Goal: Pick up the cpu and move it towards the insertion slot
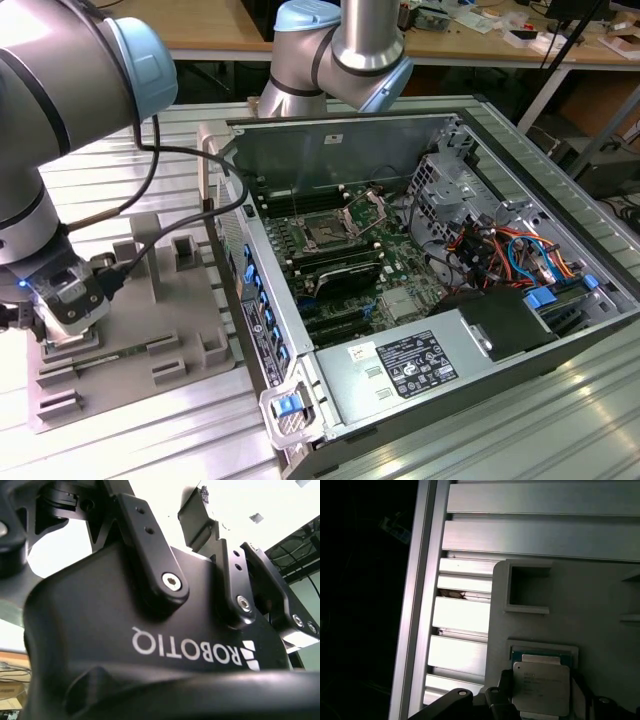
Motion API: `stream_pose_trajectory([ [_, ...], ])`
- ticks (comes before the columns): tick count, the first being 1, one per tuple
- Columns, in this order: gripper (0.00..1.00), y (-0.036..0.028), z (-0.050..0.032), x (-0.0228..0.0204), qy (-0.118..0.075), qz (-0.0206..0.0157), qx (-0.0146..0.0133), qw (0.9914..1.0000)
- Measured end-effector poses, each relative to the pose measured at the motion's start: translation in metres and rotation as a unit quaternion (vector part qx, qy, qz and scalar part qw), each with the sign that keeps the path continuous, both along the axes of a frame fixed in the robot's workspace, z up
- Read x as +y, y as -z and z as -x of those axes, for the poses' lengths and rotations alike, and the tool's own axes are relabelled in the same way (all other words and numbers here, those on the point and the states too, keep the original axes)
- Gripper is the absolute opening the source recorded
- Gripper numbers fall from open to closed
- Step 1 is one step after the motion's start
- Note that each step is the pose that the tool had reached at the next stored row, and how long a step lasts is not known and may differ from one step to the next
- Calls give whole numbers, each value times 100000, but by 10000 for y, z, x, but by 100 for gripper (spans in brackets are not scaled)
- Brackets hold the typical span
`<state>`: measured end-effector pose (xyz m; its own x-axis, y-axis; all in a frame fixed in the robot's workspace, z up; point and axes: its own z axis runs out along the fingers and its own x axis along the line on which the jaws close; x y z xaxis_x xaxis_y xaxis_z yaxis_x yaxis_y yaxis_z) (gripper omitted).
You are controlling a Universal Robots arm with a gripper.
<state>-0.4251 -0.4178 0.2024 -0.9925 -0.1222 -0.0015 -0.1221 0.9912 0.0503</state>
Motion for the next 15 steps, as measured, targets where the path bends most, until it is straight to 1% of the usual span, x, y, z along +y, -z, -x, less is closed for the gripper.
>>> stream_pose_trajectory([
  [15, 55, -61, 0, 0, 3, -3, -5, 100000],
])
